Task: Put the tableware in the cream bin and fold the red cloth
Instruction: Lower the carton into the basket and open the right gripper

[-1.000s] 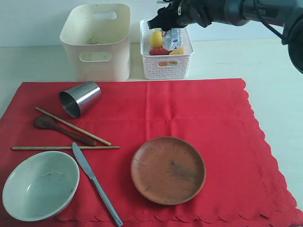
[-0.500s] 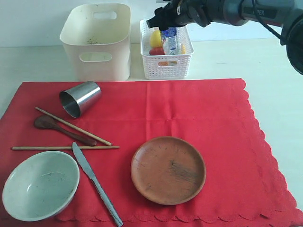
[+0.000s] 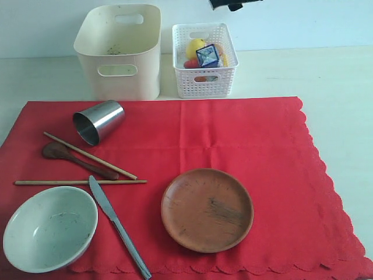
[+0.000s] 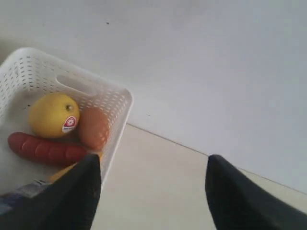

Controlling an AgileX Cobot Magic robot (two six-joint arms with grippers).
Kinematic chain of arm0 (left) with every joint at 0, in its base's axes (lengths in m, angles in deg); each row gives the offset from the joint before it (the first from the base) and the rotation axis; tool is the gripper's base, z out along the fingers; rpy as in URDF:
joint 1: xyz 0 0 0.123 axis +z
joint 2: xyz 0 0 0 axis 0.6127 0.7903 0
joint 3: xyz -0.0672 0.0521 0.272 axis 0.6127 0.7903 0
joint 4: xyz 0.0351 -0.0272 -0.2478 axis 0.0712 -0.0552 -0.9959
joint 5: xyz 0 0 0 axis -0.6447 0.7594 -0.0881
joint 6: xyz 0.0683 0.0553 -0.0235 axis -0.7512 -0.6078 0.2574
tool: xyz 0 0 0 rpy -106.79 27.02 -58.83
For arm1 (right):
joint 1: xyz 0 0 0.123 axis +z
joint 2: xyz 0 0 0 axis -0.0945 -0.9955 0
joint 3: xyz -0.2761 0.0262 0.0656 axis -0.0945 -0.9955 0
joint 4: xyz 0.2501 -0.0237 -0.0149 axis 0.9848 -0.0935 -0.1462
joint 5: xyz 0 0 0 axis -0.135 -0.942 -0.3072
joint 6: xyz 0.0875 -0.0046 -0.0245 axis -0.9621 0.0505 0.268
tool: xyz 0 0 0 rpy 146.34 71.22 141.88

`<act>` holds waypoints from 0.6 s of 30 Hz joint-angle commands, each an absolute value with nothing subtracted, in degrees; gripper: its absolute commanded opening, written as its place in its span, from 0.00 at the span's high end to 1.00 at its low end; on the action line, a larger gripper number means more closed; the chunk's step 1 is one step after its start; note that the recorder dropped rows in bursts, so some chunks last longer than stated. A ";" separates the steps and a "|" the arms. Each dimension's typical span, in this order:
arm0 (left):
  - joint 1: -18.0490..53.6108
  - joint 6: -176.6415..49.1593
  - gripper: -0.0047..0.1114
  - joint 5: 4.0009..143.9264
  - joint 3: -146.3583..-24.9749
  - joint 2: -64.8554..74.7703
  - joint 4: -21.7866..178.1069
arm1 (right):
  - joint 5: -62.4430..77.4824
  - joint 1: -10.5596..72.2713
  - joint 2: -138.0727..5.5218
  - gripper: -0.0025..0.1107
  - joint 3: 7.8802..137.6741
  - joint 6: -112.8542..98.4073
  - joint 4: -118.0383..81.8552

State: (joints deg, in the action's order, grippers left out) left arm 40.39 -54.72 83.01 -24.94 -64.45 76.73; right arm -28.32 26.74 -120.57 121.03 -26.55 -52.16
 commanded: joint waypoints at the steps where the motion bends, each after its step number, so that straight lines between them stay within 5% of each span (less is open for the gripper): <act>1: 40.52 -54.87 0.95 82.68 -24.97 -64.86 76.60 | -34.18 26.73 -116.96 0.50 121.58 -26.08 -52.64; 11: 40.52 -54.87 0.95 82.68 -24.97 -64.86 76.60 | -42.17 26.73 -111.15 0.98 121.34 -21.10 -47.57; 18: 40.52 -54.87 0.95 82.68 -24.97 -64.86 76.60 | -43.45 26.73 -108.47 0.98 121.24 -12.17 -34.20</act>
